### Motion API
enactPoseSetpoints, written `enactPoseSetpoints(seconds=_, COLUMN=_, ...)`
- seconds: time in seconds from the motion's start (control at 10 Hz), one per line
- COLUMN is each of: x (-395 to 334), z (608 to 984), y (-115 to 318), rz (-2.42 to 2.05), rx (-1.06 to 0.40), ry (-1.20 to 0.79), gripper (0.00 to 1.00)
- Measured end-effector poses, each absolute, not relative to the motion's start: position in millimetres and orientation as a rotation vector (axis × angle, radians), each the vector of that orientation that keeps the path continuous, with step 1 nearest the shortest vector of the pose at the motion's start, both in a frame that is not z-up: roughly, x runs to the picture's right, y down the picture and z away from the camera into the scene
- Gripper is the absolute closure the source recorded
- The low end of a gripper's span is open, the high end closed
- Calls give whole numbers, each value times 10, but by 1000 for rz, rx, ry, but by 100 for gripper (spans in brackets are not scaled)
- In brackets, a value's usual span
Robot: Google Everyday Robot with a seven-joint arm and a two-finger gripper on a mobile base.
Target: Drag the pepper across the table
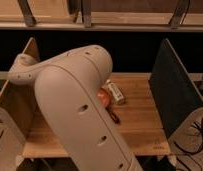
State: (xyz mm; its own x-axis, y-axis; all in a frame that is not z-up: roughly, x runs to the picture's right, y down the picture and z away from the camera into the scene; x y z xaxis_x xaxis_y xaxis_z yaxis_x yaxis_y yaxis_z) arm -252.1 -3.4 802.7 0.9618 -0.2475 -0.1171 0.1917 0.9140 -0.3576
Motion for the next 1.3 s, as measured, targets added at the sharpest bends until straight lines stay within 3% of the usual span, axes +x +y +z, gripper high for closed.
enactPoseSetpoints(seconds=0.4, x=-2050, z=7698, y=-309, rz=-34, rx=-278, ry=171, gripper=34)
enactPoseSetpoints(seconds=0.9, x=-1221, z=7622, y=110, rz=412, rx=-299, ry=271, gripper=34)
enactPoseSetpoints(seconds=1.3, x=-1122, z=7681, y=237, rz=448, rx=-321, ry=301, gripper=34)
